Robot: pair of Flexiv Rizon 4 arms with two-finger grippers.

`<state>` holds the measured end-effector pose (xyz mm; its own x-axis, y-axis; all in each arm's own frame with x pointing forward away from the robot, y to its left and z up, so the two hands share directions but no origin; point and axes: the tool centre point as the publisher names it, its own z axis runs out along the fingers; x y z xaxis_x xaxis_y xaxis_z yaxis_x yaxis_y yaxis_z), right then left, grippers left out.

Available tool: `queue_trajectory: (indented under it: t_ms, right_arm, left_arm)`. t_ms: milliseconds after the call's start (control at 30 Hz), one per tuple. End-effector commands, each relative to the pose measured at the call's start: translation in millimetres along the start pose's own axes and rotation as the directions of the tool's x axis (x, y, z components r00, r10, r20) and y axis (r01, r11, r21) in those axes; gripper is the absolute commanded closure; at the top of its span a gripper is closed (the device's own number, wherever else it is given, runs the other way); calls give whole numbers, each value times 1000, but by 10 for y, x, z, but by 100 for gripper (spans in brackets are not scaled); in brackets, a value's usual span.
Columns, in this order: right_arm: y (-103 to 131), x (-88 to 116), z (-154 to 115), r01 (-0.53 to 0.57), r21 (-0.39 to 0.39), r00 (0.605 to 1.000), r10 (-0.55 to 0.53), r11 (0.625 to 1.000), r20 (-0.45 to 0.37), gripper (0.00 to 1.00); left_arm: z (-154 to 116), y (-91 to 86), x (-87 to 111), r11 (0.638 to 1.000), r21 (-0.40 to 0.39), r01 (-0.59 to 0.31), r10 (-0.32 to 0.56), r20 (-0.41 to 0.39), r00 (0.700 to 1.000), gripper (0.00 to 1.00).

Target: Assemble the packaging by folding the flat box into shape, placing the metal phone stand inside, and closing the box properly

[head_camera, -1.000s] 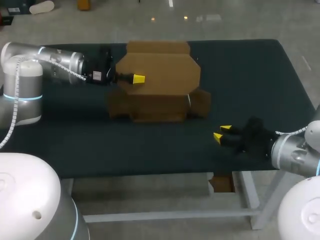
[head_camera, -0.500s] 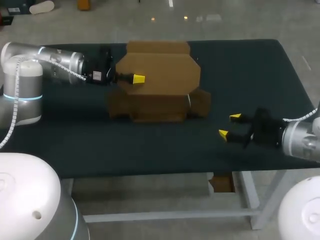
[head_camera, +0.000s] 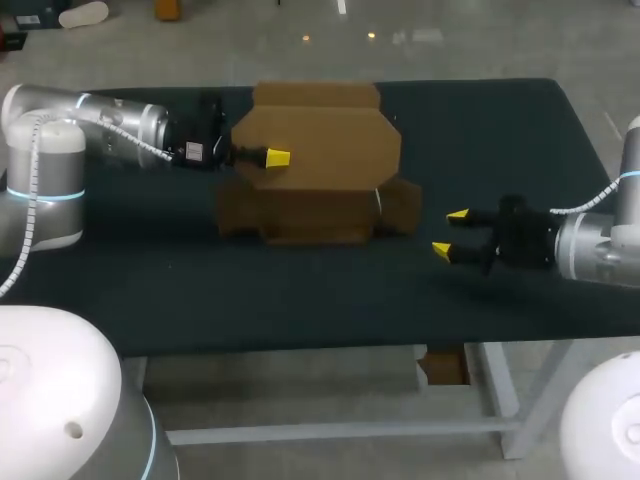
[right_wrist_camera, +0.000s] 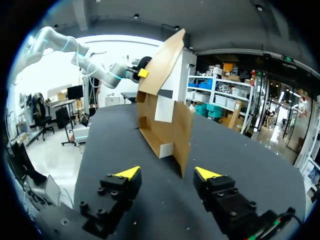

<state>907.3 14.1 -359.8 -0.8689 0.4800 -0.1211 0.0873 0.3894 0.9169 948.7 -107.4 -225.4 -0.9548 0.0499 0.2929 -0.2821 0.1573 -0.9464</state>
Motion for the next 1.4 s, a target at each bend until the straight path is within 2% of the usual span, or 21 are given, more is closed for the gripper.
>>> queue_trajectory:
  t_ms: [33,233,333,400,767,867,1000,1133,1400]
  right_arm:
    - [33,-92,170,8,8,1000,-8,1000,-23,33]
    - [61,-176,311,17,0,999,-17,1000,-41,35]
    - [56,-207,375,8,-12,998,-8,1000,-56,42]
    - [54,-217,428,6,-13,998,-7,1000,-59,51]
    - [103,-287,649,-16,-45,997,13,999,-77,56]
    - [106,-303,698,-25,-49,997,21,998,-76,62]
    - [108,-305,745,-31,-49,997,27,998,-78,75]
    - [111,-310,785,-35,-47,997,31,998,-74,100]
    - [120,-291,838,-41,-46,997,38,998,-70,100]
  left_arm:
    - [1,17,0,1000,-1,0,0,-1,1000,100]
    - [1,17,0,1000,-1,0,0,-1,1000,100]
    - [1,17,0,1000,-1,0,0,-1,1000,100]
    - [1,17,0,1000,-1,0,0,-1,1000,100]
    - [1,17,0,1000,-1,0,0,-1,1000,100]
    - [1,17,0,1000,-1,0,0,-1,1000,100]
    - [1,17,0,1000,-1,0,0,-1,1000,100]
    - [1,17,0,1000,-1,0,0,-1,1000,100]
    - [1,17,0,1000,-1,0,0,-1,1000,100]
